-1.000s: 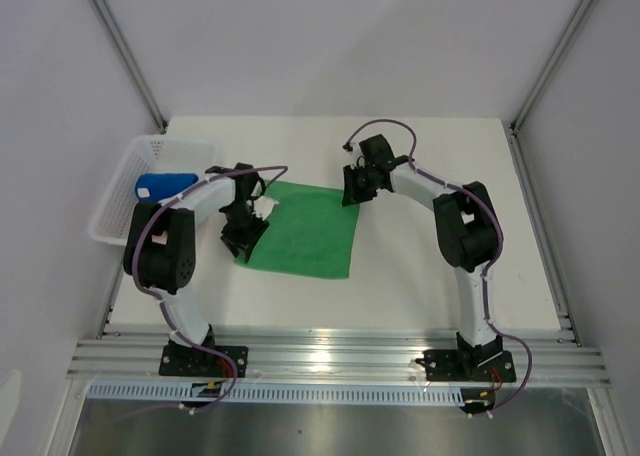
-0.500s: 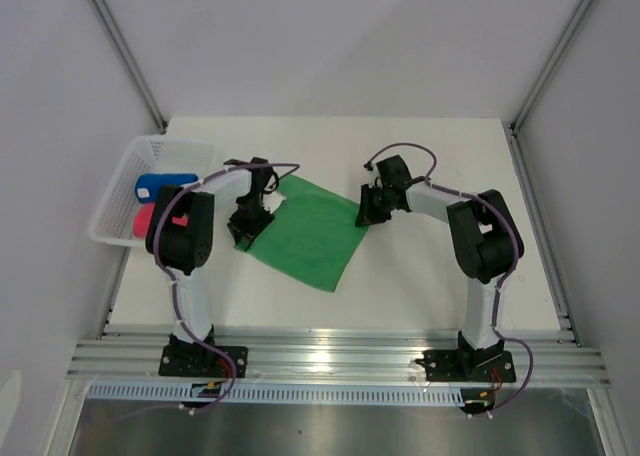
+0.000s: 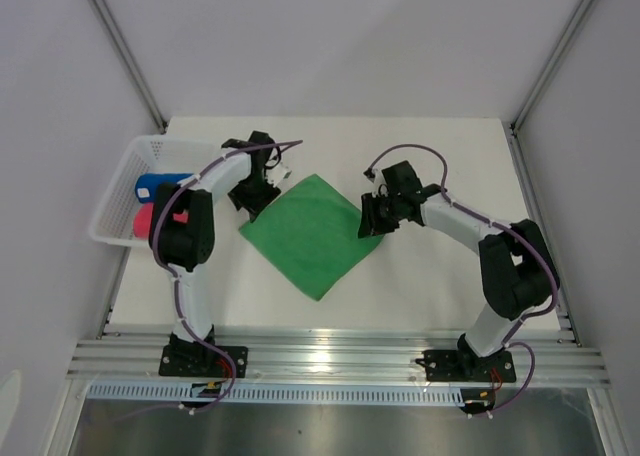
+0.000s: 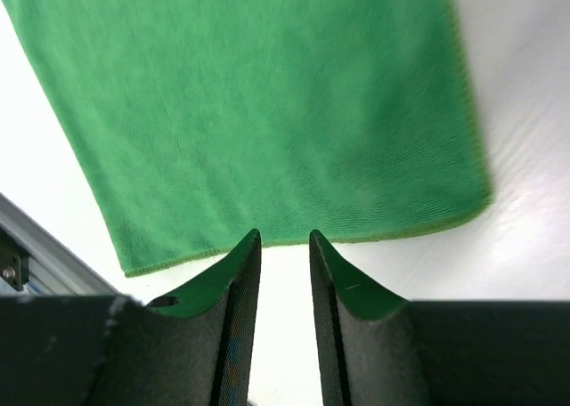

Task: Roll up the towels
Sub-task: Fold the towel

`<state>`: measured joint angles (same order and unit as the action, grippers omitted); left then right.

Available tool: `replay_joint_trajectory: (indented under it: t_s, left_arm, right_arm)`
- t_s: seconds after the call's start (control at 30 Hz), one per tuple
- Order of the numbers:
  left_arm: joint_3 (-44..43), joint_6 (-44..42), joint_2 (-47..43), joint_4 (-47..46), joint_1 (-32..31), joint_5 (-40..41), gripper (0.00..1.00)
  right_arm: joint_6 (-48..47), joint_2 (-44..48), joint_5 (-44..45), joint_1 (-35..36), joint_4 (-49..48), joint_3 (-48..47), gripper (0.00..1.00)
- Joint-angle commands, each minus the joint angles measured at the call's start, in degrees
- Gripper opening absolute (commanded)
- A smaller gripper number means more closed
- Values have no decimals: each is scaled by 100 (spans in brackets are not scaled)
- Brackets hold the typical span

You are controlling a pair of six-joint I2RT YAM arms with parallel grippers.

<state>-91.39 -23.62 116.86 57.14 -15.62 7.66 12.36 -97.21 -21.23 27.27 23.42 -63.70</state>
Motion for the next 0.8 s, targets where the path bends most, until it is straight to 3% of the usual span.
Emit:
replay_joint_trajectory:
  t_s: [0.0, 0.17, 0.4, 0.63, 0.77]
  left_arm:
    - [-370, 6, -462, 472, 41, -203, 57]
    - [-116, 305, -515, 869, -2, -1064, 42]
    - [649, 182, -341, 334, -345, -943, 44]
    - [-27, 164, 407, 359, -337, -362, 44]
    - [-1045, 86, 994, 804, -337, -81, 45]
  right_arm:
    - [-444, 71, 373, -282, 356, -624, 32]
    - [-682, -772, 428, -362, 497, -1381, 29]
    - [-612, -1624, 190, -371, 286, -1558, 27]
    - [-323, -1320, 120, -371, -20, -540, 26]
    - [55, -933, 58, -310, -267, 146, 26]
